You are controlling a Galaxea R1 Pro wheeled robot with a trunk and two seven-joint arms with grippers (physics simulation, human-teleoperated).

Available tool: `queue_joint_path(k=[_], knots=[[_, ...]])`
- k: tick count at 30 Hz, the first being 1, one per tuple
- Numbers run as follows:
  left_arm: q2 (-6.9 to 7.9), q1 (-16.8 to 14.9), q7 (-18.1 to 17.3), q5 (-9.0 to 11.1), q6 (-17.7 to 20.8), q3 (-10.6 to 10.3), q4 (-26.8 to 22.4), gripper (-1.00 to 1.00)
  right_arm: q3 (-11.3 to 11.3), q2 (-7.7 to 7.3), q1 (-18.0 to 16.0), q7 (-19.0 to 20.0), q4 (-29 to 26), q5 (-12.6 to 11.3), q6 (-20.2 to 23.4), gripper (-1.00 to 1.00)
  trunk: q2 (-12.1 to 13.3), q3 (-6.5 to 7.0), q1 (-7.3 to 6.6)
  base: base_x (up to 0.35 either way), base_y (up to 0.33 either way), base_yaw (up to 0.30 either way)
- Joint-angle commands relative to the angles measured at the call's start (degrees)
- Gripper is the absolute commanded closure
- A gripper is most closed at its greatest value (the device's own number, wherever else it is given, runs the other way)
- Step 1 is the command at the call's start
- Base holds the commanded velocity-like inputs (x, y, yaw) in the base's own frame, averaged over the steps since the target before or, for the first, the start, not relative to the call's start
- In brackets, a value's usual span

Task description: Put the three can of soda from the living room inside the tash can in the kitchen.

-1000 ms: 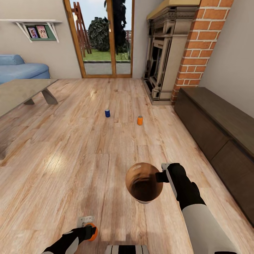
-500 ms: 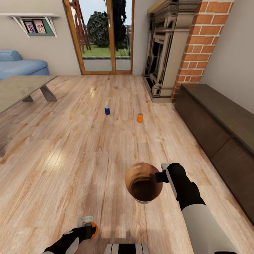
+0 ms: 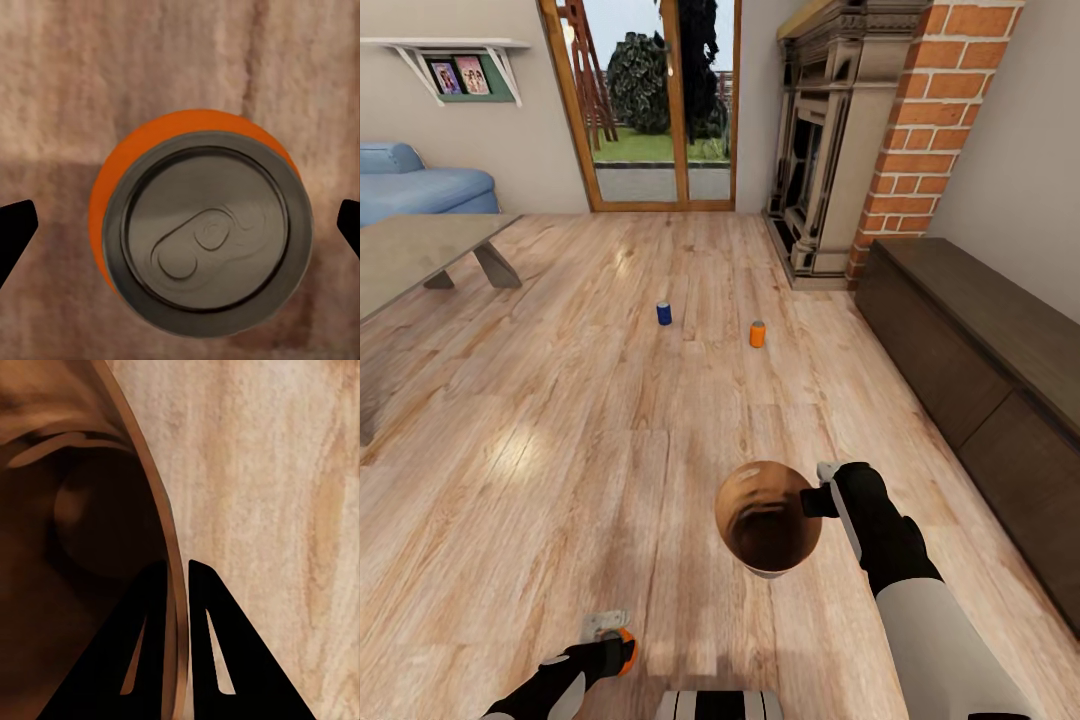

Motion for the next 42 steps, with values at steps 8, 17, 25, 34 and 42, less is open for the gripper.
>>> queue_joint_path(k=[8, 17, 25, 34, 42], knots=[[-0.14, 0.00, 0.00, 0.00, -0.14, 0.00, 0.00, -1.00, -0.01, 0.04, -0.02, 0.29, -0.01, -1.20, 0.03, 1.00, -0.02, -0.22, 0.02, 0.000, 0.000, 0.000], [-0.16, 0.00, 0.00, 0.00, -0.16, 0.00, 0.00, -1.00, 0.00, 0.06, -0.02, 0.30, -0.01, -1.20, 0.03, 1.00, -0.07, -1.10, 0.12, 0.000, 0.000, 0.000], [-0.15, 0.00, -0.07, 0.00, -0.19, 0.00, 0.00, 1.00, 0.00, 0.04, -0.02, 0.30, -0.01, -1.20, 0.03, 1.00, -0.07, -1.10, 0.12, 0.000, 0.000, 0.000], [-0.16, 0.00, -0.09, 0.08, -0.19, 0.00, 0.00, 1.00, 0.00, 0.06, -0.02, 0.29, -0.01, -1.20, 0.03, 1.00, -0.07, -1.10, 0.12, 0.000, 0.000, 0.000], [-0.16, 0.00, -0.06, 0.09, 0.05, 0.00, 0.00, 1.00, 0.00, 0.04, -0.02, 0.28, -0.01, -1.20, 0.03, 1.00, 0.00, 0.00, -0.01, 0.000, 0.000, 0.000]])
